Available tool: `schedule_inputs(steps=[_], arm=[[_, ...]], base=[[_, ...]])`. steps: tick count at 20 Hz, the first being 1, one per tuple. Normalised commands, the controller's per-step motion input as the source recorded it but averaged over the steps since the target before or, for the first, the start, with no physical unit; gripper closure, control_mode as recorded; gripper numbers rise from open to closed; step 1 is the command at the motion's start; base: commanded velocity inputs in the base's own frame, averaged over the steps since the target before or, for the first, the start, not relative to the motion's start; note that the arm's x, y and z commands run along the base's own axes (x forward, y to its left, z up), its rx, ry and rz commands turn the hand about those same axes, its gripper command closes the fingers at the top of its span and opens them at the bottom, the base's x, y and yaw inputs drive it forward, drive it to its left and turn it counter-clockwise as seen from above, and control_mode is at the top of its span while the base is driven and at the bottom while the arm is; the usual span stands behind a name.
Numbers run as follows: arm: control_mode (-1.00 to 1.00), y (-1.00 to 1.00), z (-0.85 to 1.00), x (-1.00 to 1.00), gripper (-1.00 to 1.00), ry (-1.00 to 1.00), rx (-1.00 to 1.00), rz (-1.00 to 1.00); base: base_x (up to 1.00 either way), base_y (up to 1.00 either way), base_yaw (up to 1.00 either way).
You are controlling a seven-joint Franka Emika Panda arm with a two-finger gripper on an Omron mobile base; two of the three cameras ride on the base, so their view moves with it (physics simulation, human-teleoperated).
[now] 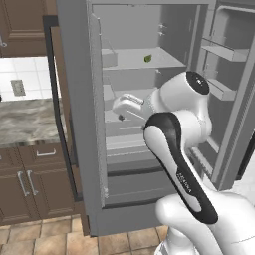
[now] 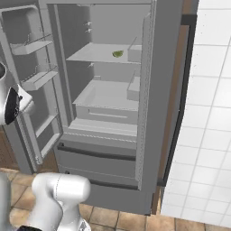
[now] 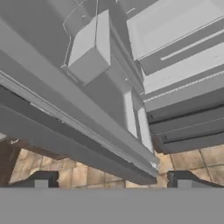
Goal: There is a bowl on the dining counter. Grab a lemon wedge from the fridge and place it in the bowl. Then get the liquor bottle and glass cup from the cabinet and place them next to the bowl.
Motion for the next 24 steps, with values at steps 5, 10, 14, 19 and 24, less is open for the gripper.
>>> schedule_inputs(steps=[5, 10, 14, 19, 24], arm=[[-1.0, -0.95, 0.0, -0.86, -1.0, -0.17, -0.23, -0.04], [-1.0, -0.86, 0.0, -0.61, -1.0, -0.09, -0.26, 0.0], [-1.0, -0.65, -0.01, -0.18, -1.0, -0.01, -0.27, 0.0], [-1.0, -0.37, -0.09, 0.0, -1.0, 0.0, -0.27, 0.0], [-1.0, -0.09, -0.04, 0.0, -1.0, 0.0, -0.12, 0.0]], base=[[0.0, 0.0, 0.0], [0.0, 0.0, 0.0], [0.0, 0.0, 0.0], [0.0, 0.0, 0.0], [0.0, 0.0, 0.0]])
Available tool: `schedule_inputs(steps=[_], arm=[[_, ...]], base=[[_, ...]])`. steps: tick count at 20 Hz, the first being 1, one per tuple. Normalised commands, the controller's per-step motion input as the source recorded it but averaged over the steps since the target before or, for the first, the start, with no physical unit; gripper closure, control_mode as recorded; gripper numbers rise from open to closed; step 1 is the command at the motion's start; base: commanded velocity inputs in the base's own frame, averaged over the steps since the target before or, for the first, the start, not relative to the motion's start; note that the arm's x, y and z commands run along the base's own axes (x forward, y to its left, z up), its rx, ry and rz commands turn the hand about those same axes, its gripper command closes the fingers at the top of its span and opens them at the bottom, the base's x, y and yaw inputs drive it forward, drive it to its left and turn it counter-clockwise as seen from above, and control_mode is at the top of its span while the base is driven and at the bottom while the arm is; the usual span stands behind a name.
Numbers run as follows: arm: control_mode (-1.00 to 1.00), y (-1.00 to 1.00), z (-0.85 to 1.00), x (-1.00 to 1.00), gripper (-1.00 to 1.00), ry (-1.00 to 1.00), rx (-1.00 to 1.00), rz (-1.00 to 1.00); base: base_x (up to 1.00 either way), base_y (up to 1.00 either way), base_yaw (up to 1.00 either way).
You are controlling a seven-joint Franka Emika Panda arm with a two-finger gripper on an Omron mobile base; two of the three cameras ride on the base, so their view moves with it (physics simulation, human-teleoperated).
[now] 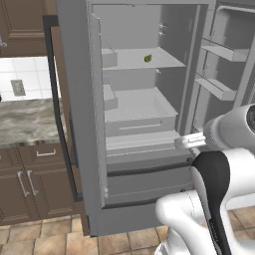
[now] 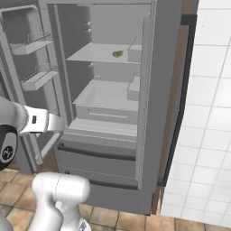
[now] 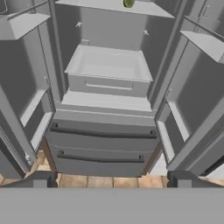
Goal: There is a bowl on the dining counter. Grab a lemon wedge from the fridge and place it in the bowl. Then get the liquor bottle and glass cup from the cabinet and place them next to the bowl.
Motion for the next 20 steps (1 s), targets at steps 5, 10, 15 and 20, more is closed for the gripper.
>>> schedule_inputs(steps=[5, 10, 15, 20], arm=[[-1.0, 0.02, 0.0, 0.0, -1.0, 0.0, -0.01, 0.0], [-1.0, -0.01, 0.0, 0.05, -1.0, 0.0, 0.0, 0.0], [1.0, -0.02, 0.0, 0.1, -1.0, 0.0, 0.0, 0.0], [1.0, 0.0, 0.0, 0.0, -1.0, 0.0, 0.0, 0.0]], base=[[0.0, 0.0, 0.0], [0.0, 0.0, 0.0], [0.29, -0.09, 0.0], [0.66, -0.14, -0.01]])
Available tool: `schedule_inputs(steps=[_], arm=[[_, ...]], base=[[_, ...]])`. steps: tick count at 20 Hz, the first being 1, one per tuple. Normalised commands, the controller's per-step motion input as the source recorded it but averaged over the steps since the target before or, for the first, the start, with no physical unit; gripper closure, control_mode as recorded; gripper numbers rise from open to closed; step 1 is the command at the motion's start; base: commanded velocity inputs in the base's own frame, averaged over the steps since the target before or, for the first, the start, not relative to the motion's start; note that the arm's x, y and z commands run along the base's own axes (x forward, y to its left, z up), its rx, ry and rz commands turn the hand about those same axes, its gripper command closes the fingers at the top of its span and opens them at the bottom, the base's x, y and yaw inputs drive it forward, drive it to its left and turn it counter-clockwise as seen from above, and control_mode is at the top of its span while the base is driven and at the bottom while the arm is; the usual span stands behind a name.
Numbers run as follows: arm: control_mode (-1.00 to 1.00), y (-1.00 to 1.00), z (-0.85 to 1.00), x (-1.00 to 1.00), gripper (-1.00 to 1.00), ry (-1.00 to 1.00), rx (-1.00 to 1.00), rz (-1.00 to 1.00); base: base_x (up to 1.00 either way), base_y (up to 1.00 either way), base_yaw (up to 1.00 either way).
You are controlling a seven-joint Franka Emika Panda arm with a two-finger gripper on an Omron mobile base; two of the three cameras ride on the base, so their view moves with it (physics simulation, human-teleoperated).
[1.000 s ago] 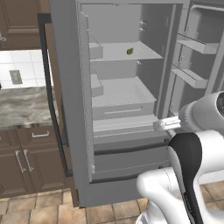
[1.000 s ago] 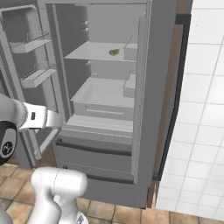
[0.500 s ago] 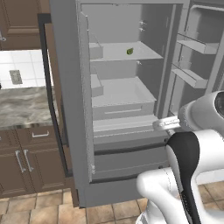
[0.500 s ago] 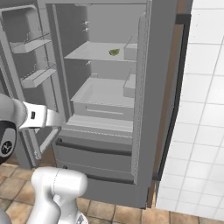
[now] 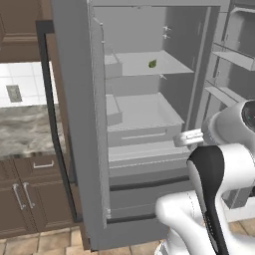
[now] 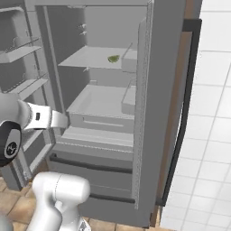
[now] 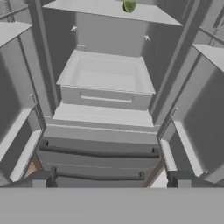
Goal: There is a bowl on the dining counter. Grab a lemon wedge from the fridge and place it in the bowl. Then get the liquor bottle and glass cup from the cabinet and place them next to the bowl.
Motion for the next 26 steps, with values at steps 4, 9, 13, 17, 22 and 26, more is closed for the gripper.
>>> schedule_inputs(steps=[4, 9, 13, 17, 22, 26], arm=[[1.0, 0.0, 0.0, 0.0, -1.0, 0.0, 0.0, 0.0], [1.0, 0.0, 0.0, 0.0, -1.0, 0.0, 0.0, 0.0], [1.0, 0.0, 0.0, 0.0, -1.0, 0.0, 0.0, 0.0], [1.0, 0.0, 0.0, 0.0, -1.0, 0.0, 0.0, 0.0], [1.0, 0.0, 0.0, 0.0, -1.0, 0.0, 0.0, 0.0], [1.0, 0.0, 0.0, 0.0, -1.0, 0.0, 0.0, 0.0]], base=[[0.59, -0.1, -0.11], [0.41, -0.19, -0.28], [0.49, 0.0, -0.28], [0.53, 0.0, -0.15], [0.6, 0.0, -0.08], [0.69, 0.08, 0.0]])
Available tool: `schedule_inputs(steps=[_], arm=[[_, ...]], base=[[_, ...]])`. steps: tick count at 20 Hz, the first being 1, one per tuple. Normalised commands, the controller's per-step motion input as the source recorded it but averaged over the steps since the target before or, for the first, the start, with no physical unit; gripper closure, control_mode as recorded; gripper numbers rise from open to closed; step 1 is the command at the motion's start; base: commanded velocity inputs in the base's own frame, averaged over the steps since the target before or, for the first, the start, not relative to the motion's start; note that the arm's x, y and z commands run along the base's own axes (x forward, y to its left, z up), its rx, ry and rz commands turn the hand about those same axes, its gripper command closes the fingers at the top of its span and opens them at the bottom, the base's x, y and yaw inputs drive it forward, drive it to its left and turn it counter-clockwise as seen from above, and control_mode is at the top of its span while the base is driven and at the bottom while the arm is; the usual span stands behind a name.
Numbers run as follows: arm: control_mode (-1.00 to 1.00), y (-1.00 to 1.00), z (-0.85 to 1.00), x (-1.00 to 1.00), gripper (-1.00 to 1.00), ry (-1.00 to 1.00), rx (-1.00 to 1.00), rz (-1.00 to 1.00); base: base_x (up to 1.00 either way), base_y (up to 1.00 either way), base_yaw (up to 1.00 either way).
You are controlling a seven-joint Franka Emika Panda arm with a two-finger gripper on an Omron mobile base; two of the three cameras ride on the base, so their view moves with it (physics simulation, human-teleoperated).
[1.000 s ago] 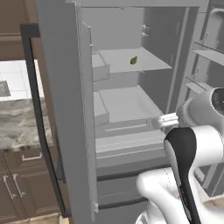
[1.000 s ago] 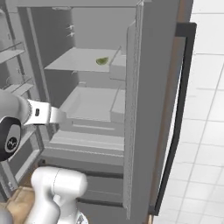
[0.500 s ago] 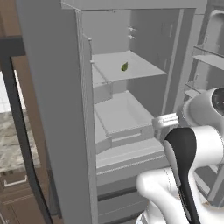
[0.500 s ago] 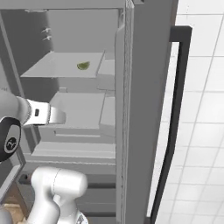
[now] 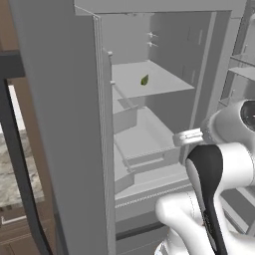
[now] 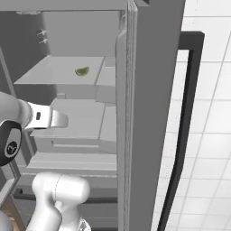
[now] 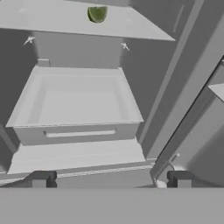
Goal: There is a bowl on the dining counter. Grab a lemon wedge from the fridge and place it in the bowl. Then get the liquor bottle and glass cup from the cabinet and place them next to the bowl.
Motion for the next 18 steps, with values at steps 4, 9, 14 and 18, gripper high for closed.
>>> schedule_inputs(steps=[4, 9, 14, 18], arm=[[1.0, 0.0, 0.0, 0.0, -1.0, 0.0, 0.0, 0.0], [-1.0, 0.03, 0.04, 0.21, -1.0, -0.07, 0.03, 0.06], [-1.0, 0.41, 0.43, 0.39, -1.0, -0.12, 0.0, 0.01], [-1.0, 0.34, 0.48, 0.35, -1.0, -0.05, 0.0, -0.07]], base=[[0.77, 0.09, 0.04], [0.45, 0.01, 0.08], [0.0, 0.0, 0.0], [0.0, 0.0, 0.0]])
